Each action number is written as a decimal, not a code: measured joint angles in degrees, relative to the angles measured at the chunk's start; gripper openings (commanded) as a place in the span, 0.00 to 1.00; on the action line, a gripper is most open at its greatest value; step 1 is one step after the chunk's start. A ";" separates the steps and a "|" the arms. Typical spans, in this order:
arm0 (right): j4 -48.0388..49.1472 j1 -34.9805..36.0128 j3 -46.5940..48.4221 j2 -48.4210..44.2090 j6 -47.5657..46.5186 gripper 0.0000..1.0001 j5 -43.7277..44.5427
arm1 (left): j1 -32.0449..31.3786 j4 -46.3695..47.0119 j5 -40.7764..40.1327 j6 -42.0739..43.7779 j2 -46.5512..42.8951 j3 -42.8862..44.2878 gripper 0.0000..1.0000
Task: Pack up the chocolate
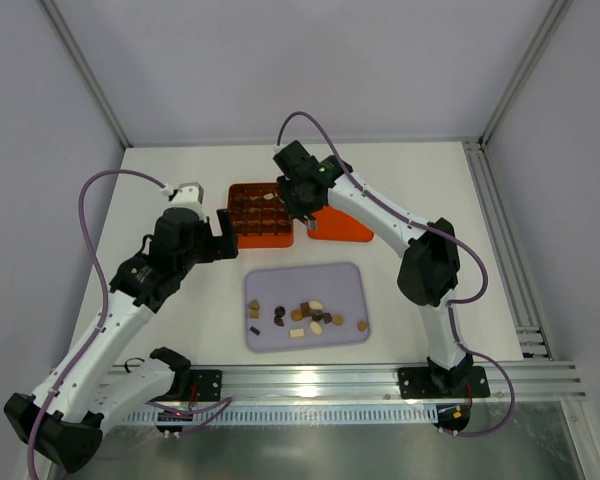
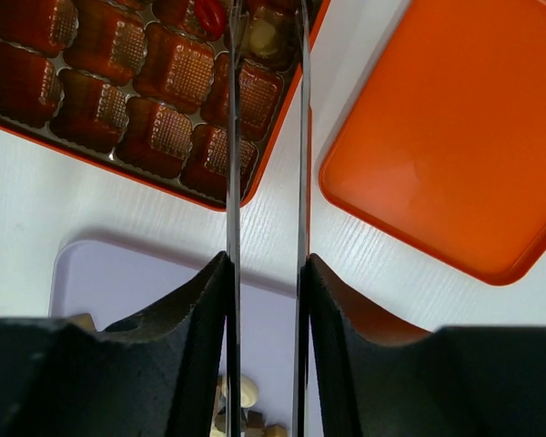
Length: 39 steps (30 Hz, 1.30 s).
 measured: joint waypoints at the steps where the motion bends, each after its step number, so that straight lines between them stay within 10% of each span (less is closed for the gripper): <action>1: 0.00 0.00 -0.07 0.00 0.02 0.43 0.00 | 0.00 0.00 0.00 0.00 0.00 0.02 1.00; 20: -1.53 0.96 -2.03 -5.22 0.04 0.43 0.37 | 0.00 0.00 0.00 0.00 0.00 0.00 1.00; 30: -5.03 7.17 -23.93 -32.59 2.95 0.43 -0.09 | 0.00 0.02 0.24 0.00 0.00 0.00 1.00; 39: -11.13 17.18 -38.29 -39.43 11.34 0.42 -2.84 | 0.00 0.02 0.24 0.00 -0.02 0.00 1.00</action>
